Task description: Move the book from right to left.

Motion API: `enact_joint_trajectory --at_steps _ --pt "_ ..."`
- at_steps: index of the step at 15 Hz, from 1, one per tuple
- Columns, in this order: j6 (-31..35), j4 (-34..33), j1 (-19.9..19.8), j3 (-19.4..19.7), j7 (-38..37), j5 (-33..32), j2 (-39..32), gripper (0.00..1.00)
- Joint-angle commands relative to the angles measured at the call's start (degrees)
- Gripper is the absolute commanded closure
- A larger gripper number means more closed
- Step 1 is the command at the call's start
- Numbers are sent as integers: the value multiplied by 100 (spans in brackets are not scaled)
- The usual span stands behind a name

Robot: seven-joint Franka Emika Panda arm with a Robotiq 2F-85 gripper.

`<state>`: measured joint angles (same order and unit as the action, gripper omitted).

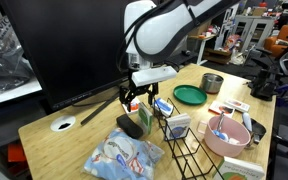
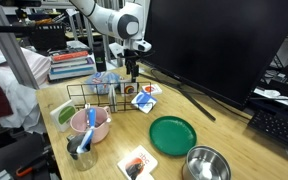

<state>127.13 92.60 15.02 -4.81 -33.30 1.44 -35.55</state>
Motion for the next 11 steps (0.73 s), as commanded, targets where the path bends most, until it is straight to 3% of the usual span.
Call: enact_joint_trajectory --at_steps 1,2,11 --pt "216 410 30 34 279 45 487 0" --pt "8 21 77 83 108 57 153 0" --pt "3 31 89 88 114 56 137 0"
